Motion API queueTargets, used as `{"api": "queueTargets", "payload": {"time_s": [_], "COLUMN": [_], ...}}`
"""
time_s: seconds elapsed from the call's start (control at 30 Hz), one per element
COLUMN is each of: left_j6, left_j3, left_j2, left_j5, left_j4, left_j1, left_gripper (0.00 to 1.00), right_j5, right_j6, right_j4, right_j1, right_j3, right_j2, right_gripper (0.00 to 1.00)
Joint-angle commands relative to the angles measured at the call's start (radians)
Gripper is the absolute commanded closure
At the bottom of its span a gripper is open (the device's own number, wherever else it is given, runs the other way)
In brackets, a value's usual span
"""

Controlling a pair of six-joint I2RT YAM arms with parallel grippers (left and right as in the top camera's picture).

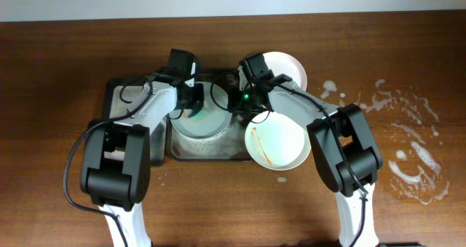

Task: Clean dirty plates on tray and stack at the side
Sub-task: 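Grasp the sponge with left gripper and the plate rim with right gripper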

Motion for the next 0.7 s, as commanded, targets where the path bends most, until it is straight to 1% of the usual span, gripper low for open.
{"api": "queueTargets", "payload": {"time_s": [0.0, 0.07, 0.1, 0.13, 0.17, 0.23, 0.27, 0.3, 0.37, 0.4, 0.47, 0.5, 0.53, 0.57, 0.67], "left_j6": [0.149, 0.173, 0.216, 0.218, 0.218, 0.216, 0.215, 0.209, 0.209, 0.208, 0.209, 0.208, 0.201, 0.148, 0.145], "left_j3": [-0.023, -0.008, 0.015, 0.038, 0.081, 0.132, 0.135, 0.135, 0.132, 0.132, 0.132, 0.132, 0.132, 0.132, 0.118], "left_j2": [-0.011, -0.011, -0.011, -0.011, -0.011, -0.011, -0.011, -0.011, -0.008, 0.008, 0.045, 0.066, 0.069, 0.069, 0.069], "left_j5": [-0.189, -0.302, -0.376, -0.431, -0.519, -0.61, -0.615, -0.552, -0.303, -0.243, -0.195, -0.078, -0.05, -0.048, -0.065], "left_j4": [0.024, 0.034, 0.03, 0.018, -0.014, -0.054, -0.056, -0.057, -0.057, -0.06, -0.064, -0.066, -0.066, -0.077, -0.121], "left_j1": [-0.022, -0.073, -0.123, -0.157, -0.204, -0.23, -0.227, -0.222, -0.221, -0.22, -0.213, -0.201, -0.194, -0.161, -0.061], "left_gripper": [0.99, 0.99, 0.99, 0.99, 0.99, 0.99, 0.99, 0.99, 0.99, 0.99, 0.99, 0.99, 0.99, 0.99, 0.99], "right_j5": [-0.035, -0.035, -0.035, -0.035, -0.036, -0.036, -0.036, -0.036, -0.036, -0.036, -0.036, -0.036, -0.036, -0.036, -0.036], "right_j6": [-0.014, -0.014, -0.013, -0.013, -0.013, -0.013, -0.013, -0.013, -0.013, -0.014, -0.014, -0.014, -0.014, -0.014, -0.013], "right_j4": [-0.001, -0.006, -0.008, -0.008, -0.008, -0.009, -0.009, -0.009, -0.009, -0.013, -0.016, -0.016, -0.016, -0.016, -0.016], "right_j1": [-0.007, -0.007, -0.007, -0.007, -0.007, -0.007, -0.008, -0.008, -0.008, -0.008, -0.008, -0.008, -0.008, -0.008, -0.008], "right_j3": [0.004, 0.004, 0.004, 0.004, 0.004, 0.004, 0.004, 0.004, 0.004, 0.004, 0.004, 0.004, 0.004, 0.004, 0.004], "right_j2": [0.011, 0.011, 0.011, 0.011, 0.011, 0.011, 0.011, 0.011, 0.011, 0.011, 0.011, 0.011, 0.011, 0.011, 0.011], "right_gripper": [0.96, 0.96, 0.96, 0.96, 0.96, 0.96, 0.96, 0.96, 0.96, 0.96, 0.96, 0.96, 0.96, 0.96, 0.96]}}
